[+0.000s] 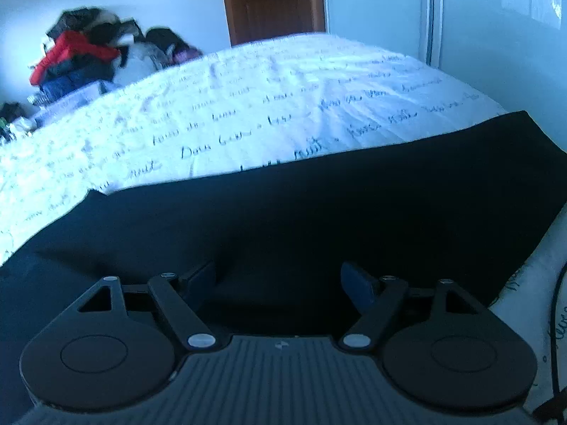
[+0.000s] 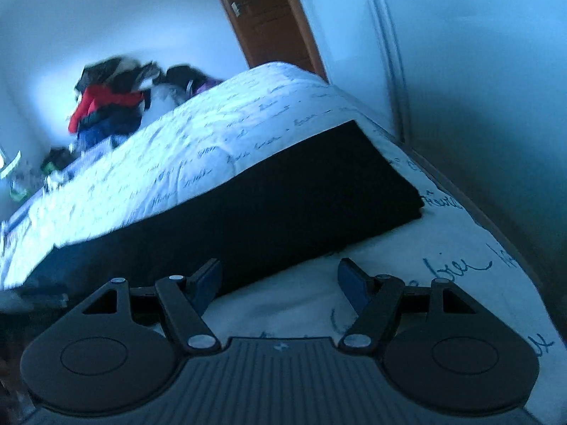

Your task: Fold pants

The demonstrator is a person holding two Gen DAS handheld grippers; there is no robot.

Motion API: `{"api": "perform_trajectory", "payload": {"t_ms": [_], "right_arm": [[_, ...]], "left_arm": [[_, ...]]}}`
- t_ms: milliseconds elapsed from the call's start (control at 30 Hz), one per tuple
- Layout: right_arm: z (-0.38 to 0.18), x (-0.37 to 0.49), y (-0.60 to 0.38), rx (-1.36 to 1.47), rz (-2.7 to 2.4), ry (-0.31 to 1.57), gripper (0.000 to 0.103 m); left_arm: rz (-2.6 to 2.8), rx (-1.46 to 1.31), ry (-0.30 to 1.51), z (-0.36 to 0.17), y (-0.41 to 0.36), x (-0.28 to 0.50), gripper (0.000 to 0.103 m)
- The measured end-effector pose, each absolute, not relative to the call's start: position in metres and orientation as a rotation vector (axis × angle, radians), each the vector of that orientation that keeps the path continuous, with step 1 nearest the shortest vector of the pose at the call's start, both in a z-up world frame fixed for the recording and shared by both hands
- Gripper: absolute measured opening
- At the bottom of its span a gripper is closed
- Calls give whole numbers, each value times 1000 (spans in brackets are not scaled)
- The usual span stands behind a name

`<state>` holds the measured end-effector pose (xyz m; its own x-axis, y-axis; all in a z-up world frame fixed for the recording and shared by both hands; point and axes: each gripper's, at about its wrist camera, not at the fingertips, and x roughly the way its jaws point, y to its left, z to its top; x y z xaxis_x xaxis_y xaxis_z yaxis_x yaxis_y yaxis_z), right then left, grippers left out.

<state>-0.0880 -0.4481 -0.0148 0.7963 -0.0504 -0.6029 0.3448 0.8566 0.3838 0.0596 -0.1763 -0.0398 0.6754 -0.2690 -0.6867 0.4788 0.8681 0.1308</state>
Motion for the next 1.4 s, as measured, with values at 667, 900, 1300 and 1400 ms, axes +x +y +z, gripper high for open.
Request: {"api": "perform_trajectory", "payload": {"t_ms": [667,900,1300,1400], "right_arm": [[-69,-55,-517,1061,-388,290,30],[-52,-50,-510,913,-402,322,15],[-18,-19,-443,302,-403,431,12],[-18,-11,-430,212,-397,450,12]], "left_arm": [[-601,157,785,-10,-225,77,79],[-615,119,802,-12,-238,84,78],[-822,-298,1049,-24,-254,135,71],[-926,-467,1124,-28,-265,147,80]]}}
